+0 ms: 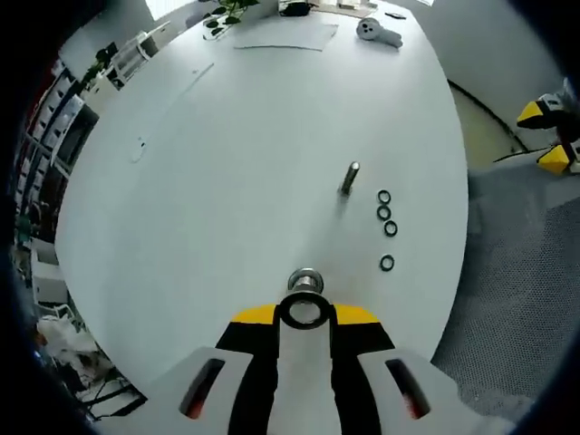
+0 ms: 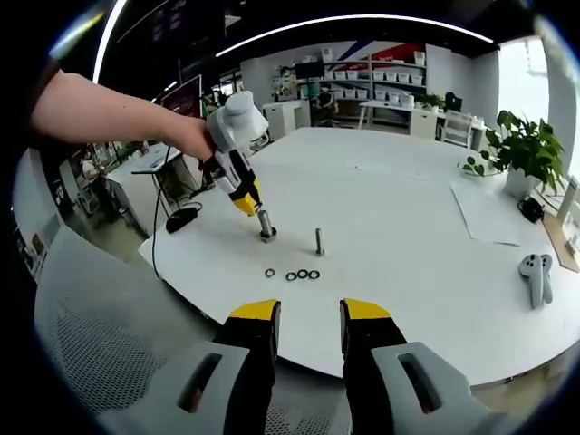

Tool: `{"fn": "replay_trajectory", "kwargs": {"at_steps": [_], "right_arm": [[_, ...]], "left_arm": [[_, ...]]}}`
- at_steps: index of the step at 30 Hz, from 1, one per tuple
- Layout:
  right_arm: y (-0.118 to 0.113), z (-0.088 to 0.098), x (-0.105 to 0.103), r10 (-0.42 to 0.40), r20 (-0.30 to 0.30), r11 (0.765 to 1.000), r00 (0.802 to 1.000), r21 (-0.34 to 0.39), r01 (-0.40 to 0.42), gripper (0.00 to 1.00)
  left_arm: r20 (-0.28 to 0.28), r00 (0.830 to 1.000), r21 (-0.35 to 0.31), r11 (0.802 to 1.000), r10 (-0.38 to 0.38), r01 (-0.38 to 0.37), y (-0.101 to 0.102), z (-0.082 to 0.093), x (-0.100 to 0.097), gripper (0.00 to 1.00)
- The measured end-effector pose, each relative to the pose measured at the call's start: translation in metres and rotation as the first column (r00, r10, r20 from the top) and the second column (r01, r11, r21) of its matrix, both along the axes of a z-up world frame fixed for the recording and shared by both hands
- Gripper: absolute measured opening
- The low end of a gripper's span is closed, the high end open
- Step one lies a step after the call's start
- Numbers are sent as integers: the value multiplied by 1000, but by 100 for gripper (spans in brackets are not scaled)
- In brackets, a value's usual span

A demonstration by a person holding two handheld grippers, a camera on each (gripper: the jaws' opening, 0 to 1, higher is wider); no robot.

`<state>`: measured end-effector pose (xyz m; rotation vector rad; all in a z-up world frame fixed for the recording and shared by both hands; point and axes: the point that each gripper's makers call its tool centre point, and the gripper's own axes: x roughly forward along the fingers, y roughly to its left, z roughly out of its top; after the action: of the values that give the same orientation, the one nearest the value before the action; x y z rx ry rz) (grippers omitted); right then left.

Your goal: Place the washer onto the threaded stud by aligning its center hole with the stud, sliding it down to the base, and recovering from edge contact or off-axis alignment until the washer reaches the visible bottom stop.

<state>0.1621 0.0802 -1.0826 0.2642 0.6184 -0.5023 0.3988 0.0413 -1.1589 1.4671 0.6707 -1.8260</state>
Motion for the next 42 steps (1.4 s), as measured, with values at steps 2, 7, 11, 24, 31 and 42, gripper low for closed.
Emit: {"fn": "replay_trajectory", "kwargs": {"at_steps": [2, 7, 11, 24, 31, 42], "right_arm": [[0, 0, 0, -1, 1, 1000, 1000, -1, 1, 29], [0, 0, 0, -2, 3, 1000, 1000, -2, 2, 29], [-1, 1, 0, -3, 6, 1000, 1000, -3, 3, 29], [-2, 1, -1, -5, 7, 1000, 1000, -6, 5, 29], [-2, 0, -1, -6, 2, 1000, 1000, -6, 6, 29], [-2, -1, -1, -5, 0, 1000, 1000, -2, 5, 29]], "left_arm": [[13, 1000, 5, 1000, -16, 16, -1, 0, -3, 18], [83, 993, 29, 996, -88, 86, -6, -5, -6, 18], [98, 988, 51, 992, -120, 115, -6, -10, -3, 18], [136, 975, 104, 982, -174, 160, -16, -29, 0, 18], [145, 972, 90, 981, -184, 172, -31, -30, -3, 0], [89, 990, -23, 994, -108, 110, -32, -33, -6, 0]]}}
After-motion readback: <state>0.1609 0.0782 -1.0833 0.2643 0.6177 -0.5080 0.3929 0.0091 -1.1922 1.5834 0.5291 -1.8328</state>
